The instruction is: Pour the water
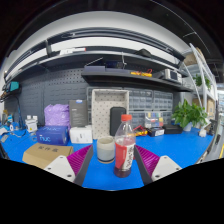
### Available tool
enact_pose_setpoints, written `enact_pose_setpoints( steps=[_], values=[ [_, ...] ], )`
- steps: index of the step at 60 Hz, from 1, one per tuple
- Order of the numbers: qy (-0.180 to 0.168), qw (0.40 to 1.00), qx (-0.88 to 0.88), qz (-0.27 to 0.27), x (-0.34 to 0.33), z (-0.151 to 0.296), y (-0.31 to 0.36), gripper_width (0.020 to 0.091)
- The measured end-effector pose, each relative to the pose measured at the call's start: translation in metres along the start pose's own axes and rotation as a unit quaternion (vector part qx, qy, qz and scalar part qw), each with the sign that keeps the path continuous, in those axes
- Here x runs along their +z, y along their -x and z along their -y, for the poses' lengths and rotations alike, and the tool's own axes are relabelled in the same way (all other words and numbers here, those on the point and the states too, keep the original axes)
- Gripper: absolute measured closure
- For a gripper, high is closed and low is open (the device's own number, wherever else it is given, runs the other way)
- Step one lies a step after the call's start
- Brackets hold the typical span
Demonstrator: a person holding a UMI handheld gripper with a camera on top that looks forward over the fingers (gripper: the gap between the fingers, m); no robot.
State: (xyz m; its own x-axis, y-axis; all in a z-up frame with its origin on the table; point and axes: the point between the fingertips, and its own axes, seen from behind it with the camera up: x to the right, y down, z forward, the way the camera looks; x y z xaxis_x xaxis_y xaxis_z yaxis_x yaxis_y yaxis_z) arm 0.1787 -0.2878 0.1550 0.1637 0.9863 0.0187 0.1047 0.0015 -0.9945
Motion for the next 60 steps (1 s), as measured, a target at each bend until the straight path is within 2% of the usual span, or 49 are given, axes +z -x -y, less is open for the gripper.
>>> enact_pose_setpoints(
  steps=[7, 13, 21, 28, 35, 39, 44, 46, 60],
  values=[
    [0.007, 1.000, 0.002, -0.005, 0.006, -0.009, -0.009, 0.0272],
    [0.009, 1.000, -0.002, 0.013, 0.030, -0.022, -0.032, 0.0277],
    [-0.002, 1.000, -0.003, 0.029, 0.061, -0.027, -0.031, 0.0263],
    [0.005, 0.999, -0.014, 0.037, 0.089, -0.036, -0.034, 0.0256],
    [0.009, 0.999, -0.012, 0.049, 0.111, -0.043, -0.035, 0.0283],
    [0.006, 0.999, -0.010, 0.052, 0.118, -0.044, -0.036, 0.0333],
    [-0.011, 0.998, -0.004, 0.061, 0.122, -0.041, -0.035, 0.0574],
    [-0.014, 0.998, -0.001, 0.065, 0.122, -0.041, -0.034, 0.0578],
    [-0.023, 0.997, -0.016, 0.074, 0.121, -0.040, -0.031, 0.0735]
  ],
)
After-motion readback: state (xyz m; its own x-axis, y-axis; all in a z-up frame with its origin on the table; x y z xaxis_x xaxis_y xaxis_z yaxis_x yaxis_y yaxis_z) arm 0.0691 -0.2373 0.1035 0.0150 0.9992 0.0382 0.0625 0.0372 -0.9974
